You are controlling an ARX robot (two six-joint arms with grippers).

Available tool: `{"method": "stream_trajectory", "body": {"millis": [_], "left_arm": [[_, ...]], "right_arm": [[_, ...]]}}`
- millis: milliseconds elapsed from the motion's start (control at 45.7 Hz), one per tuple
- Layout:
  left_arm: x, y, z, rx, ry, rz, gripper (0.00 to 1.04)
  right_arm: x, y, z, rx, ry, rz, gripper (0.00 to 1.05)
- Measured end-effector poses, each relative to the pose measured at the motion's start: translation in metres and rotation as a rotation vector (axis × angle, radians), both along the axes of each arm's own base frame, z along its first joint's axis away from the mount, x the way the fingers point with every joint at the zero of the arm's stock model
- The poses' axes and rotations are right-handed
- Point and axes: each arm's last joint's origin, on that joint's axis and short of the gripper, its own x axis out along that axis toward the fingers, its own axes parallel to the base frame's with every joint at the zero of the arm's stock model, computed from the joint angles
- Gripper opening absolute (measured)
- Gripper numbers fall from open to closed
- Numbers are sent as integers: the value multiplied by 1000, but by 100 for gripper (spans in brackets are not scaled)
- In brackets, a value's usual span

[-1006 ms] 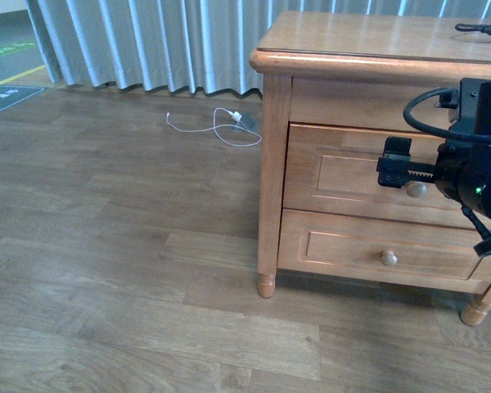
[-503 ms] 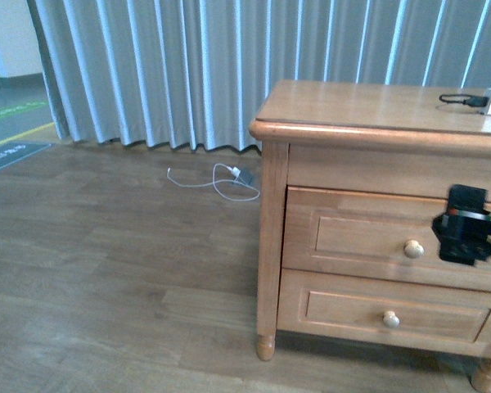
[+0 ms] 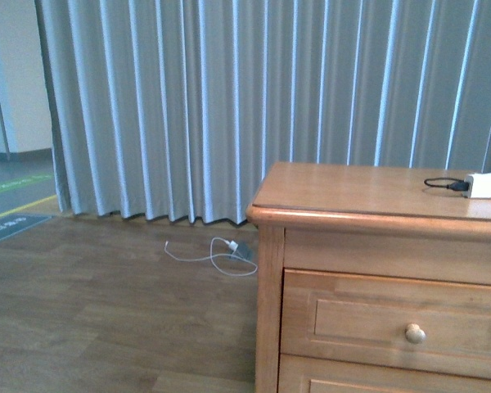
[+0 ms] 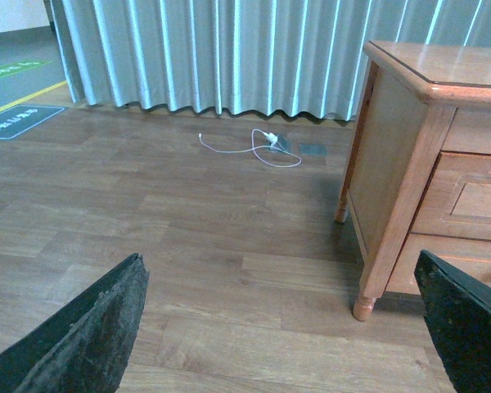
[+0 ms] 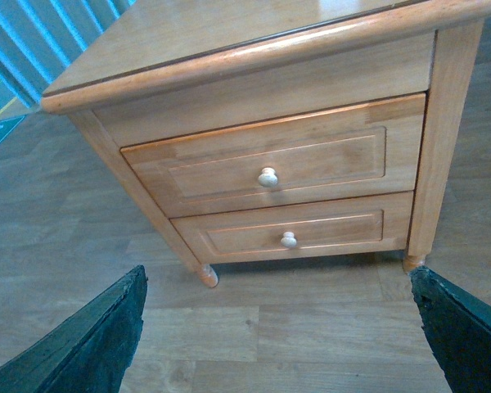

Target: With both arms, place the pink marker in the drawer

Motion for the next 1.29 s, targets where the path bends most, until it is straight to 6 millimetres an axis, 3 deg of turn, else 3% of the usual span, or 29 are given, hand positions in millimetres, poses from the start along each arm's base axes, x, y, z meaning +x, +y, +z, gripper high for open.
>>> {"method": "stream_trajectory", "body": {"millis": [109, 153, 284, 437, 634, 1290], "left_arm": [[0, 0, 0, 0, 0, 0, 99], [0, 0, 0, 0, 0, 0, 99], [0, 0, 0, 0, 0, 0, 99], [0, 0, 0, 0, 0, 0, 99], [0, 0, 0, 0, 0, 0, 99], [0, 0, 0, 0, 1, 0, 99]], "right_arm": [[1, 0, -2, -5, 2, -6, 95], [1, 1, -5, -69, -79, -34, 89], [-7, 4, -11, -217, -269, -28, 63], [-13, 4, -23, -252, -265, -25, 32], [-19, 4, -28, -263, -272, -25, 1], [-36, 4, -45, -265, -258, -22, 1]]}}
